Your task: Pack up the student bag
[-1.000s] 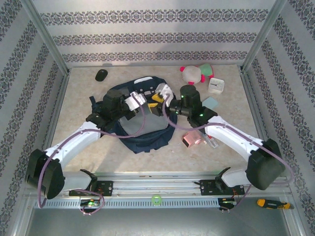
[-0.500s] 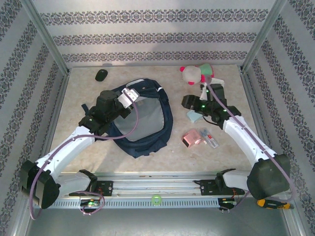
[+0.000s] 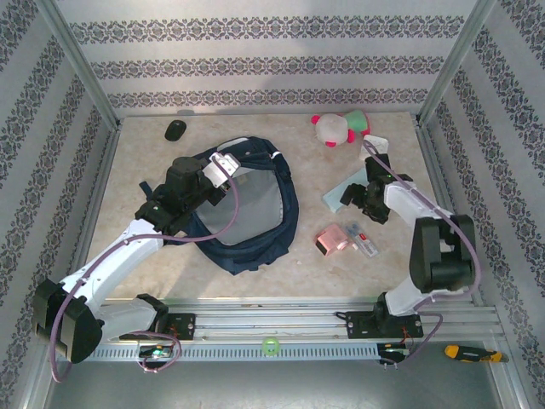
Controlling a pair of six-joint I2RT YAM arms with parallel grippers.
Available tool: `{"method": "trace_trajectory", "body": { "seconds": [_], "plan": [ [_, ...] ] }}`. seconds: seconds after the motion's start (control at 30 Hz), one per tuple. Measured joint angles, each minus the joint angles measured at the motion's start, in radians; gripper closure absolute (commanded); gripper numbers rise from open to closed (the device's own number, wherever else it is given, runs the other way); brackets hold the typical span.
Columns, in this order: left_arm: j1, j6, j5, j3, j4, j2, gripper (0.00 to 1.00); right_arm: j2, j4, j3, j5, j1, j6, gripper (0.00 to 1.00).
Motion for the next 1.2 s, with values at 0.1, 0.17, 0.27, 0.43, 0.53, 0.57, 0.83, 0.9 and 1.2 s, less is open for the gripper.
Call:
{"method": "trace_trajectory", "body": {
  "seconds": [0.1, 0.17, 0.27, 0.43, 0.53, 0.57, 0.83, 0.9, 1.2],
  "plan": [
    [0.0, 0.0, -0.003, 0.001, -0.001, 0.0, 0.91, 0.072, 0.032, 0.043, 0.001, 0.01, 0.014, 0.05],
    [0.0, 0.0, -0.003, 0.001, -0.001, 0.0, 0.91, 0.109, 0.062, 0.079, 0.005, 0.023, 0.023, 0.05],
    [0.0, 0.0, -0.003, 0.001, -0.001, 0.0, 0.91, 0.152, 0.095, 0.132, 0.005, 0.035, 0.038, 0.05],
    [0.0, 0.0, -0.011, 0.001, -0.001, 0.0, 0.91, 0.231, 0.122, 0.217, 0.007, 0.046, 0.048, 0.05],
    [0.0, 0.001, -0.014, 0.001, -0.001, 0.0, 0.91, 0.273, 0.124, 0.254, 0.012, 0.048, 0.048, 0.06],
    [0.0, 0.003, -0.015, 0.001, 0.0, 0.0, 0.91, 0.283, 0.126, 0.262, 0.012, 0.048, 0.048, 0.06],
    [0.0, 0.004, -0.014, 0.001, 0.0, 0.008, 0.91, 0.358, 0.124, 0.356, 0.012, 0.081, 0.037, 0.1],
    [0.0, 0.003, -0.014, 0.001, 0.0, 0.008, 0.91, 0.373, 0.117, 0.383, 0.016, 0.103, 0.028, 0.11],
    [0.0, 0.004, -0.014, 0.001, 0.0, 0.008, 0.91, 0.43, 0.027, 0.444, 0.069, 0.141, 0.004, 0.14]
  ]
}}
